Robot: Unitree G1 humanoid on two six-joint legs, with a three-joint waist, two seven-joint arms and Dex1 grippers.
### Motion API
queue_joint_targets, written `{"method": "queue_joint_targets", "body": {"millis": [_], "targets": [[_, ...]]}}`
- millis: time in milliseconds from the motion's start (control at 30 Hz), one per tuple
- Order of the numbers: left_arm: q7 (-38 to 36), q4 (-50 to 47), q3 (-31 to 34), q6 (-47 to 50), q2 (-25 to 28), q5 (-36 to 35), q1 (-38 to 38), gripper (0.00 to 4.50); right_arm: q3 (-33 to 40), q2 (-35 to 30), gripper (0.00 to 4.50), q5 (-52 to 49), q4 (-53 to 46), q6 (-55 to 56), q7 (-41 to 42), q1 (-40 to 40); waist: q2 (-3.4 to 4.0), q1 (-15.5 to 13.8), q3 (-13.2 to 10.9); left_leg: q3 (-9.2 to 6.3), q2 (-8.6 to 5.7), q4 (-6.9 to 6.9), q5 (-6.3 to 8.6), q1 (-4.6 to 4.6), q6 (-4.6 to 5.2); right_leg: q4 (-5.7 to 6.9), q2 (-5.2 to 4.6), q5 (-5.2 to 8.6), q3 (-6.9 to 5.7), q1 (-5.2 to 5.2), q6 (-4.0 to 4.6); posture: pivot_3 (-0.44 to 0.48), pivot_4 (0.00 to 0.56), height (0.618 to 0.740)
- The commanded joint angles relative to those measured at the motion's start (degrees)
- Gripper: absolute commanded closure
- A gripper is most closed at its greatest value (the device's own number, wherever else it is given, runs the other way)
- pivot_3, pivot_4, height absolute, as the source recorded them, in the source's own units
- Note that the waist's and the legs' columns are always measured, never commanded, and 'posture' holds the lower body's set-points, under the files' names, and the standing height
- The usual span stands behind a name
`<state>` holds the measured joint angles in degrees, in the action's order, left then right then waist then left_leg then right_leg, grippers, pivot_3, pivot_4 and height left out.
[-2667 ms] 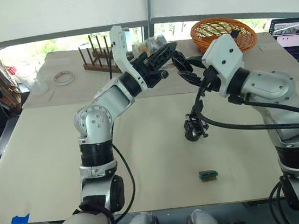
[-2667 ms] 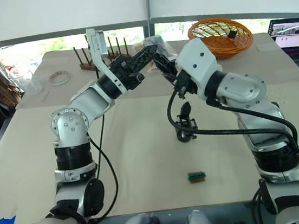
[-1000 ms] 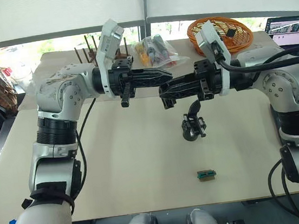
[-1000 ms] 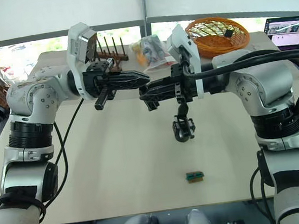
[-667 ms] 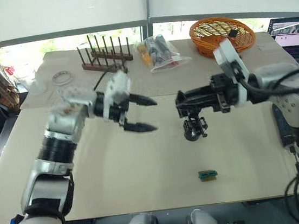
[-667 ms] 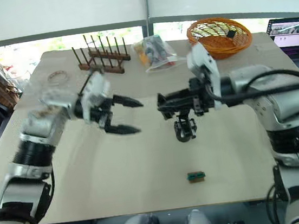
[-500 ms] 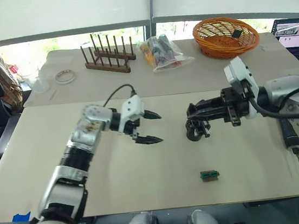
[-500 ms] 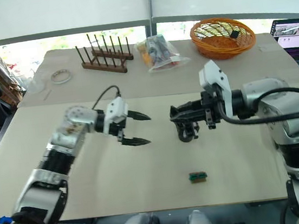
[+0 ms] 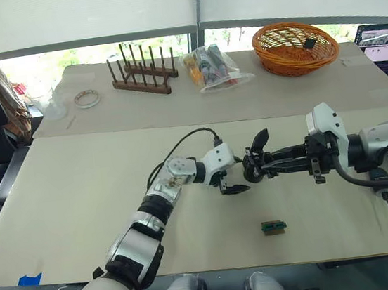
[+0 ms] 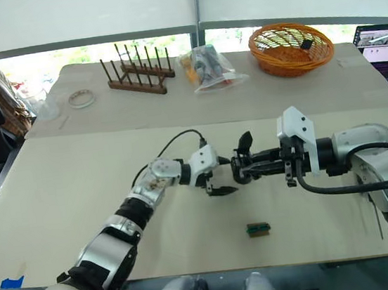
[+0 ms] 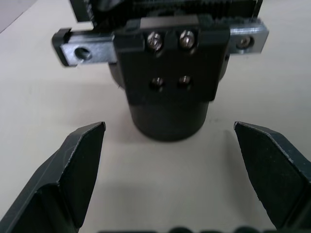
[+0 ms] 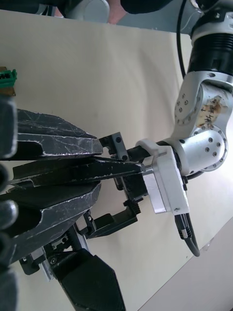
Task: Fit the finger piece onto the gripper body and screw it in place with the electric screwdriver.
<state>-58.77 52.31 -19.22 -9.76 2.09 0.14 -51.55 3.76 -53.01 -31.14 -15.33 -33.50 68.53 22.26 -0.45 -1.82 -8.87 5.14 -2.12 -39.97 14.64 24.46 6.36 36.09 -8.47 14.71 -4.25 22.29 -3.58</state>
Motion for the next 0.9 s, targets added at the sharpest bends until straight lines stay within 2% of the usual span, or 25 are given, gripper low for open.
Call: {"method": "queue_joint_targets", "body": {"millis": [33,300,433,467,667,900], "targets": [[0.83,1.48,1.09,-1.41,-2.10,0.22,-1.69,0.00,3.39,-0.92,4.20,-0.84,-1.36,1.32,-0.24,-1.25,0.00,-0.25,0.00,0.01,0.00,0.00,0.00,0.00,0.00,0.00,-0.01,0.00,0.00,0.00,0.00,0.000,0.150,0.740],[5.18,7.43,1.92,-4.03,-5.49,2.47,-5.00,0.00,5.27,-1.32,4.20,-3.16,-2.06,-0.40,-0.93,-1.16,-0.01,-0.42,0.00,-0.01,0.01,0.00,0.01,0.00,-0.02,-0.02,-0.09,-0.01,0.01,0.01,0.01,0.000,0.150,0.740],[4.69,10.44,2.00,-6.32,-6.11,3.77,-6.05,1.75,4.83,-0.75,4.20,-3.85,-1.38,-0.79,-1.37,0.61,-0.01,-0.35,-0.01,0.00,0.02,0.02,0.02,0.00,-0.03,-0.03,-0.22,-0.02,0.02,0.03,0.02,0.000,0.150,0.740],[3.73,11.01,1.66,-7.83,-5.52,4.39,-6.11,1.88,4.47,-0.21,4.20,-4.01,-0.99,-0.63,-1.26,1.41,-0.01,-0.38,-0.01,0.00,0.02,0.02,0.01,0.00,-0.03,-0.03,-0.22,-0.02,0.01,0.04,0.03,0.000,0.150,0.740],[-7.55,10.82,4.79,-10.92,0.28,1.49,-5.95,1.87,2.75,3.71,4.20,-9.18,-0.91,-1.76,1.70,4.58,-0.01,0.17,-0.01,0.01,0.04,0.05,0.13,0.01,-0.23,-0.03,-0.15,-0.04,-0.01,0.09,0.05,0.000,0.150,0.740],[-10.42,10.55,4.79,-12.69,3.25,2.56,-4.53,1.87,-3.32,9.97,4.20,-0.11,5.69,10.24,2.12,6.00,0.00,1.06,0.00,0.00,-0.01,0.05,0.01,0.01,-0.03,-0.01,-0.03,-0.04,-0.08,0.09,0.06,0.000,0.150,0.740]]}}
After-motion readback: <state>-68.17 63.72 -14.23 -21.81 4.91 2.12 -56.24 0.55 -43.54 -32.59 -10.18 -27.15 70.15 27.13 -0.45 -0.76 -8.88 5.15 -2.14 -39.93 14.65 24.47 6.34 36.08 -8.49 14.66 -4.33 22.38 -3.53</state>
